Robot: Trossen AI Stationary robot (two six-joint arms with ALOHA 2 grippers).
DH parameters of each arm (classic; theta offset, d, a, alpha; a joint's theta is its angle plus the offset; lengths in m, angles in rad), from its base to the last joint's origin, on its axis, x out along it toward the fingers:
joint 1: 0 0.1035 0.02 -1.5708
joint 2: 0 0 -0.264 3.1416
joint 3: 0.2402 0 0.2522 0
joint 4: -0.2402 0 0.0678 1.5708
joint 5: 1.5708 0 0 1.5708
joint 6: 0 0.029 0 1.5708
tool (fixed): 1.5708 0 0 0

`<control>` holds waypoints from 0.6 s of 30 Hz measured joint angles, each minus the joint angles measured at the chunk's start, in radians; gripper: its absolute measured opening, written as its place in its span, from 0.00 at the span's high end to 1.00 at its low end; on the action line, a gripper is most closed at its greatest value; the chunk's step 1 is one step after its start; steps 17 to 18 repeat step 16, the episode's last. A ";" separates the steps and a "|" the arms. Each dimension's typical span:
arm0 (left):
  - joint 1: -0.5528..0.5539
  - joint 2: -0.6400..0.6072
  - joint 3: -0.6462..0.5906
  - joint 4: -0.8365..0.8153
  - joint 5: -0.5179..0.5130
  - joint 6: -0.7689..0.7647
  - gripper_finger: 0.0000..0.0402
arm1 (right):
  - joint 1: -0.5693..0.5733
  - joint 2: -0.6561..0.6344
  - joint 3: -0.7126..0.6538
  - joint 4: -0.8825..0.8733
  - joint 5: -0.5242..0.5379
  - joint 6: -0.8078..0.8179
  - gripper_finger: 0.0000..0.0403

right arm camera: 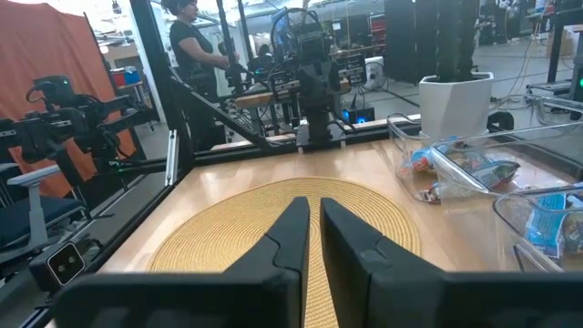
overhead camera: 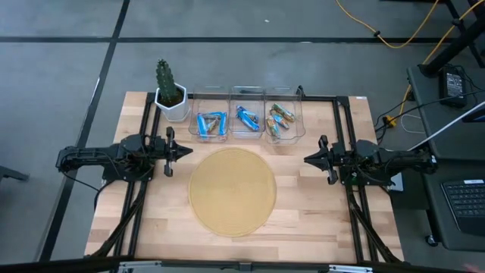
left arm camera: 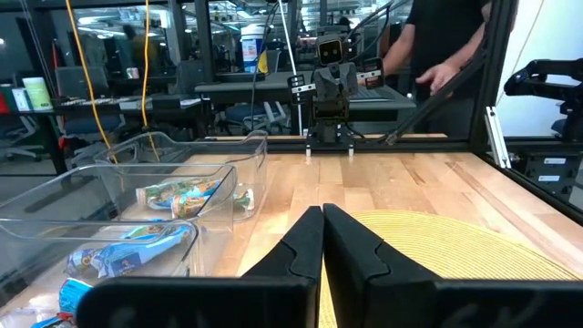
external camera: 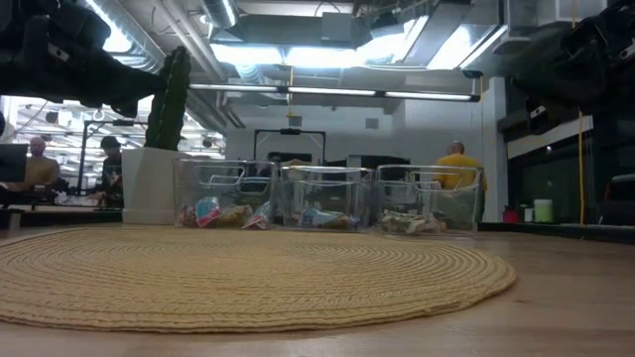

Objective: Pick and place Granola Bars by type
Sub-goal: Return to Home Position

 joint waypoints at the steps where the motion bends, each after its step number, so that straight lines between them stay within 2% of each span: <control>1: 0.000 0.000 0.000 0.000 0.000 0.000 0.99 | 0.000 0.000 0.000 0.000 0.000 0.000 0.91; 18: 0.000 0.000 0.000 0.000 0.000 0.000 0.99 | 0.000 0.000 0.000 0.000 0.000 0.000 0.91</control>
